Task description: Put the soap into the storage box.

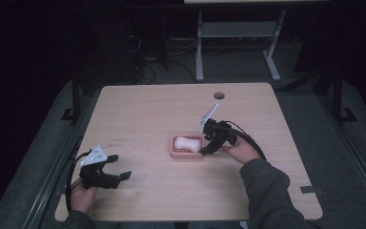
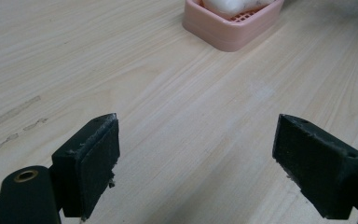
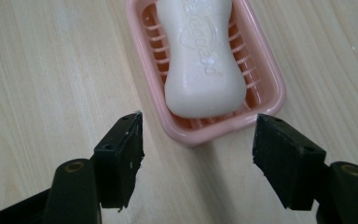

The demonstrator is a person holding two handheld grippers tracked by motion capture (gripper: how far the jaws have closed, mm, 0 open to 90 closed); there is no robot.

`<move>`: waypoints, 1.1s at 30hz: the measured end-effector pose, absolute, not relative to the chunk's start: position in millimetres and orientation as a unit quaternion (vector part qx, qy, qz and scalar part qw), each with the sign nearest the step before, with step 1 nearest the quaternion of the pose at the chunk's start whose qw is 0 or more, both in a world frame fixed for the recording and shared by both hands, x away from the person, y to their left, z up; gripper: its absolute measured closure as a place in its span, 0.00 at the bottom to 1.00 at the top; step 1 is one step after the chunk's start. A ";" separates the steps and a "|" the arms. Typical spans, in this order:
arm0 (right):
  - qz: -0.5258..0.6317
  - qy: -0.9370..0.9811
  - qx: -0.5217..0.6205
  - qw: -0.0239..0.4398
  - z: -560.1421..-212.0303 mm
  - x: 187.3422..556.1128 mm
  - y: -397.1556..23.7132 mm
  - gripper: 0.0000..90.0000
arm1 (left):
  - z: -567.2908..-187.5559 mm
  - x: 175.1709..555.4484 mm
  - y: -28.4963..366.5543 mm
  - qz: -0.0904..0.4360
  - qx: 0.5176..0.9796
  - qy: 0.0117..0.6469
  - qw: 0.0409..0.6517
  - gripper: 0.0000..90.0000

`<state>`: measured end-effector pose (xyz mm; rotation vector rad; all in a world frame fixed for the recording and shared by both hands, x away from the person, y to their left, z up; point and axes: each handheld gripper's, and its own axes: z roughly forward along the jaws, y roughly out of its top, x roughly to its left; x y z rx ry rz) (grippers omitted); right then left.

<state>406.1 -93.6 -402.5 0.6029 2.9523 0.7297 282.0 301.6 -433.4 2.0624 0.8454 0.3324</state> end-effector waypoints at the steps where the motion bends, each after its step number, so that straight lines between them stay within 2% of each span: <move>1: 0.234 0.953 0.193 0.023 -402.3 406.1 -94.7 0.36 | -433.4 282.2 301.6 0.133 0.827 0.338 0.429 0.16; 33: 0.245 0.946 0.209 0.027 -410.4 384.8 -124.7 0.36 | -434.0 282.4 301.4 0.135 0.827 0.338 0.428 0.16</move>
